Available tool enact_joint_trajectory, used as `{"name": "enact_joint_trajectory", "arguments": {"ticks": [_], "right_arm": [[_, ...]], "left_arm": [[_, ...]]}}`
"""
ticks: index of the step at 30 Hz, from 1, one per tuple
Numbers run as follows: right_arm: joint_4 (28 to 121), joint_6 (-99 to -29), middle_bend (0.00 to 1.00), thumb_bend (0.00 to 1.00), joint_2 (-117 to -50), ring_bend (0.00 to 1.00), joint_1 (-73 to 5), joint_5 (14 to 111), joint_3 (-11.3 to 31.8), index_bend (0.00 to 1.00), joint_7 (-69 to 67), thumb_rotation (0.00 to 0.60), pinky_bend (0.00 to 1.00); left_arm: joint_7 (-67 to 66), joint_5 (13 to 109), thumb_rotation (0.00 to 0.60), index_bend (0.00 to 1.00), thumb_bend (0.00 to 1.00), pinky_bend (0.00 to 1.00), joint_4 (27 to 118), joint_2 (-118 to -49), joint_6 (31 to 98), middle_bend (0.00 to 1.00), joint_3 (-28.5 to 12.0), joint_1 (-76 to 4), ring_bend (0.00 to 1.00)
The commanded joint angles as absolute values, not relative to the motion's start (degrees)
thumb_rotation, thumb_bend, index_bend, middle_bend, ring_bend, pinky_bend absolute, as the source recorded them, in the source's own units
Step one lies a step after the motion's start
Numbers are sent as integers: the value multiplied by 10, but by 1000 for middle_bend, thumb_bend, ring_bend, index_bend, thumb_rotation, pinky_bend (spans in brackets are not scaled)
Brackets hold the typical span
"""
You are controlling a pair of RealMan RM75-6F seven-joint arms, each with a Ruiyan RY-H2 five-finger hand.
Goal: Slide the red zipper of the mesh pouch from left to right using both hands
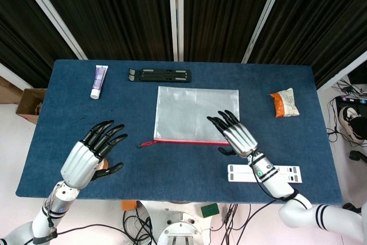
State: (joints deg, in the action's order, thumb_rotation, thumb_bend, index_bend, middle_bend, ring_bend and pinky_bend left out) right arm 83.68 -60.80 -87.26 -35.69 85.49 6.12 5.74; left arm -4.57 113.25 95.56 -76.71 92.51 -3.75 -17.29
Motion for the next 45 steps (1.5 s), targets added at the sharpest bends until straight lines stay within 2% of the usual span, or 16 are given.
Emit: {"name": "enact_joint_trajectory", "arguments": {"ticks": [1,6,10,15,20,25,30,35,45], "right_arm": [[834,-597,200,176,-876,0,-367,853,66,0,65,600,80],[842,-561,238,185,-869,1,-393,843,75,12,82,600,118],[851,-507,271,199,-878,11,-441,832,98,95,111,600,141],[816,-418,283,211,-945,11,-529,782,137,192,180,600,148],[716,-364,284,224,-1045,11,-608,727,160,227,233,600,150],[599,-352,284,229,-1141,11,-663,701,168,275,263,600,150],[519,-353,294,285,-1203,20,-696,708,173,340,242,600,150],[469,-365,310,325,-1234,25,-713,734,170,406,200,600,150],[416,-376,332,357,-1256,32,-724,762,159,503,148,600,150]], "left_arm": [[-48,1121,600,191,48,183,955,-764,920,130,-37,-173,88],[-57,1083,600,191,47,183,955,-755,914,130,-29,-157,88],[-72,1049,600,191,48,183,958,-745,913,130,-17,-135,88],[-83,1022,600,191,49,183,962,-735,922,130,-4,-108,88],[-76,1018,600,191,49,183,951,-733,936,130,6,-90,88],[-58,1013,600,190,49,183,934,-734,945,130,13,-78,89],[-43,1009,600,191,49,183,921,-738,950,130,15,-70,88],[-33,1009,600,191,49,183,911,-741,955,130,14,-66,88],[-23,1007,600,191,49,183,902,-744,954,130,12,-63,88]]}}
